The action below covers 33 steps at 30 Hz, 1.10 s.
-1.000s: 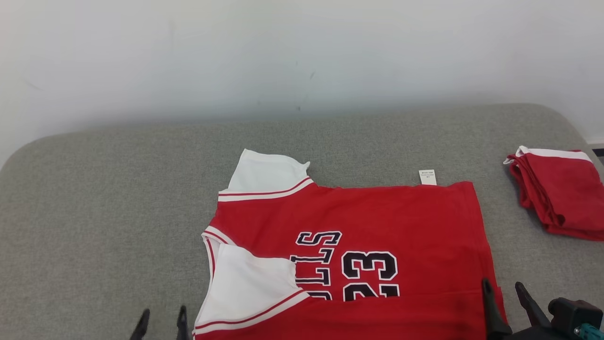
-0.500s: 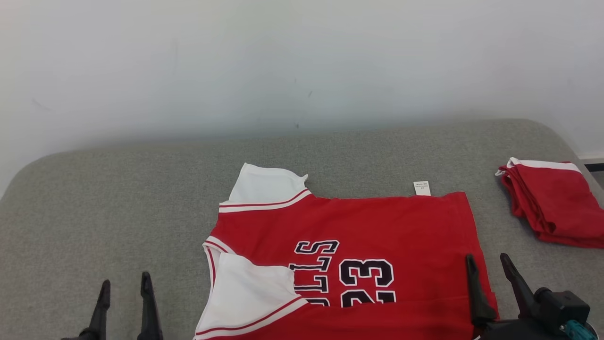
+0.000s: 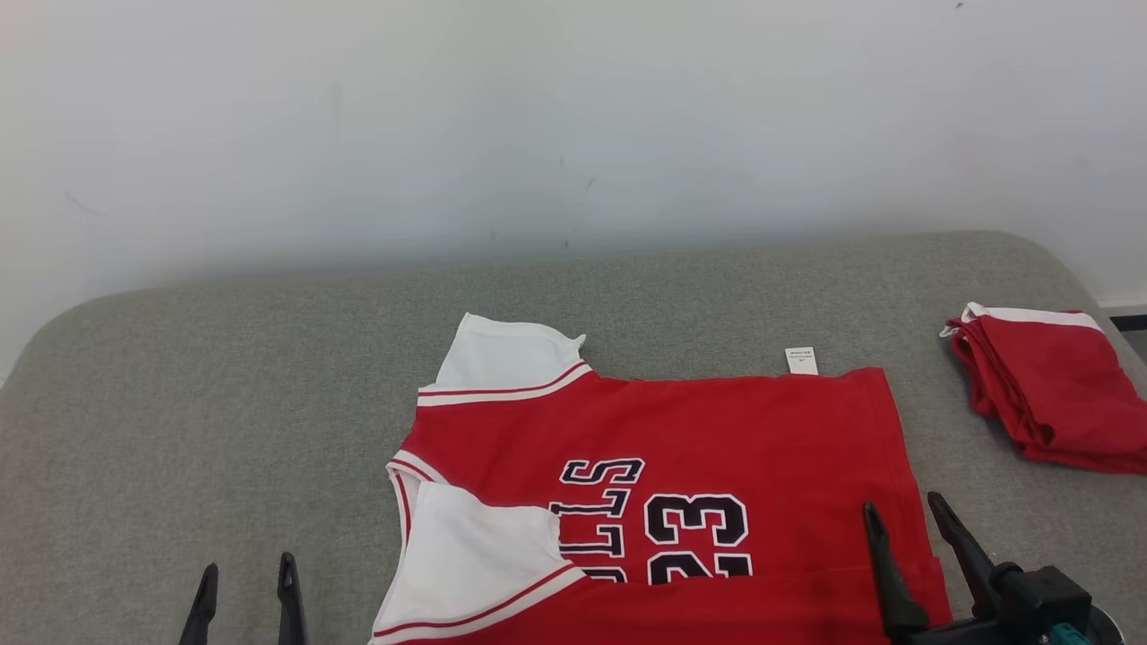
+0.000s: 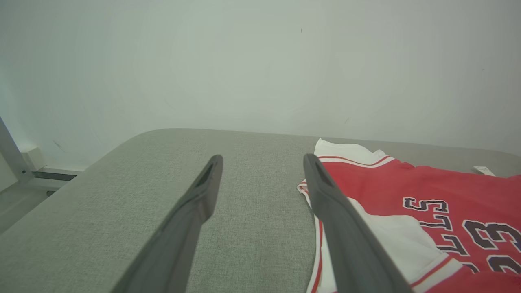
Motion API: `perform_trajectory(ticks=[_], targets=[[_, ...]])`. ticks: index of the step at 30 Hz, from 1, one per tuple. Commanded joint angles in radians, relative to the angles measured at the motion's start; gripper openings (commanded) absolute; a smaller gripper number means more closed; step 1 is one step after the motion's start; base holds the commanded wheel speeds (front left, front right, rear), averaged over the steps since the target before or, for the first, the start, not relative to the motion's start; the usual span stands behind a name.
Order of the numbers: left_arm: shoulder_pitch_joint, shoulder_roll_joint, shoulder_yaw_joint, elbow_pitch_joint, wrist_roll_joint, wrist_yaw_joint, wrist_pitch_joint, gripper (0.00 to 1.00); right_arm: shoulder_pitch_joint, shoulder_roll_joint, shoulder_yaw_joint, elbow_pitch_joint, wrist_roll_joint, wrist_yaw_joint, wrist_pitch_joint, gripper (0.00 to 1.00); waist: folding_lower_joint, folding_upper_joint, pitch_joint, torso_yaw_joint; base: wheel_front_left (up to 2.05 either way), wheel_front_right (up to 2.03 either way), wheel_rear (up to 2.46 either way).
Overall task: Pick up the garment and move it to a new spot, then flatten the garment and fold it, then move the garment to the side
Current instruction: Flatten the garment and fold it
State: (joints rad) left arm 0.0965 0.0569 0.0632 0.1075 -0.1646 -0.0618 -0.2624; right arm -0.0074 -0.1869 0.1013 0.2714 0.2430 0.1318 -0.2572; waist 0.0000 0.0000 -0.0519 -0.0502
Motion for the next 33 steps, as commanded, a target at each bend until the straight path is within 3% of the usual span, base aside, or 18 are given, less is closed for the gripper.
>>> perform_trajectory(ticks=[1, 14, 33], targets=[[0.011, -0.004, 0.010, 0.029, 0.009, 0.001, -0.003, 1.00, 0.003, -0.015, 0.012, 0.000, -0.009, -0.003, -0.007, 1.00, 0.0000, 0.0000, 0.000, 0.000, 0.00, 0.00, 0.00], [-0.026, -0.007, 0.029, 0.121, -0.008, 0.005, -0.003, 1.00, 0.047, -0.005, -0.020, -0.053, -0.019, -0.003, -0.008, 1.00, 0.0000, 0.0000, -0.008, -0.005, 0.00, 0.00, 0.00], [-0.028, -0.007, 0.005, 0.129, -0.010, 0.010, -0.003, 1.00, 0.051, 0.023, -0.035, -0.040, -0.015, -0.003, -0.009, 1.00, 0.0000, 0.0000, 0.006, -0.014, 0.00, 0.00, 0.00]])
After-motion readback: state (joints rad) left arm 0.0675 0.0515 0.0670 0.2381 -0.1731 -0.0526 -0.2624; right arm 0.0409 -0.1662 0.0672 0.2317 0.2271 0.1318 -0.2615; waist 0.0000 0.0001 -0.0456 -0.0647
